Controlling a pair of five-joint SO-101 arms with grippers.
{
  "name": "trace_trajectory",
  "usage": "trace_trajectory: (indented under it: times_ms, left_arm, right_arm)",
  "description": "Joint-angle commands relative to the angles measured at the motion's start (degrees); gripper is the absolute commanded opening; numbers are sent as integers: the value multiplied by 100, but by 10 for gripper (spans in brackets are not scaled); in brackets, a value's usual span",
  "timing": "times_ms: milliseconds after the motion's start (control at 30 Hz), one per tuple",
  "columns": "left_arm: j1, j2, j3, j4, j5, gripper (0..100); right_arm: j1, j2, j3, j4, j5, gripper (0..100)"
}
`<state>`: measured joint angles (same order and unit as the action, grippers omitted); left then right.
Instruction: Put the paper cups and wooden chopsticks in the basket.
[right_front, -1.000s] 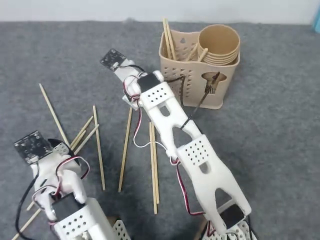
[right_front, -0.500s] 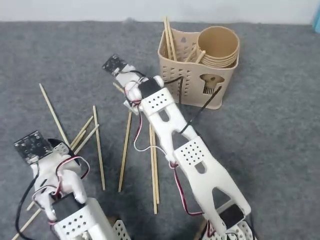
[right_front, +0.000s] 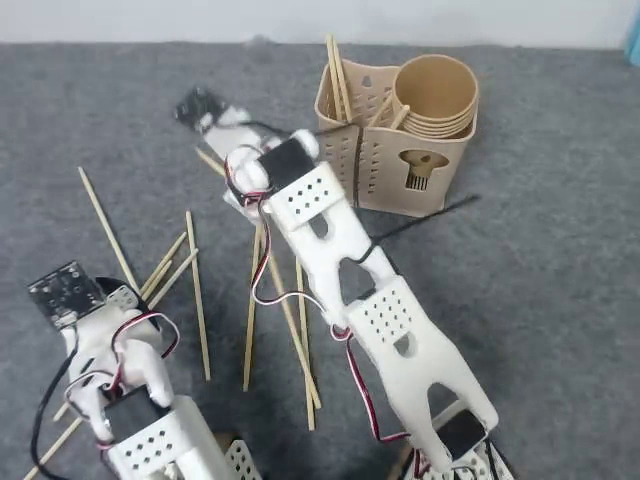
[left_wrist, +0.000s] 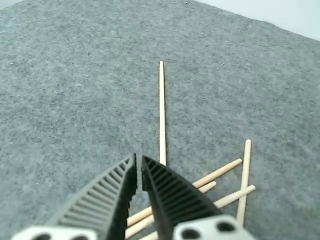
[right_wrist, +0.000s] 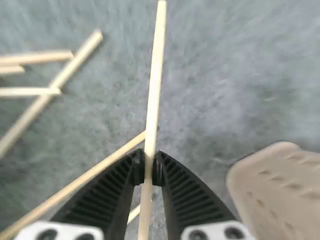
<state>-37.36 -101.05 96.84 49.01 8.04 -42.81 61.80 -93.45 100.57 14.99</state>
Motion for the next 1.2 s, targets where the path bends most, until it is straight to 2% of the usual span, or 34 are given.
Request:
trace_trajectory:
  times_ms: [0,333,733,933,1067,1167]
  left_arm:
    - [237,-79,-92,-141,70,16]
    - [290,-79,-84,-123,62,16]
    - [308,-70,-84,0,44,16]
    - [545,-70,-119,308,-123,16]
    - [545,79,-136,290,-123,16]
    - [554,738,-338,79,-255,17]
  right_arm:
    - [-92,-1411,-264,277,-352,7]
    - [-215,-3284,-18,277,-536,6]
    - [-646,-6580,4026,-22,-589,6]
    - [40,-6923,4818,-989,-659,7]
    - [602,-6923,5160,-1965,-1213,7]
    - [804,-6932,5371,-2510,-1442,7]
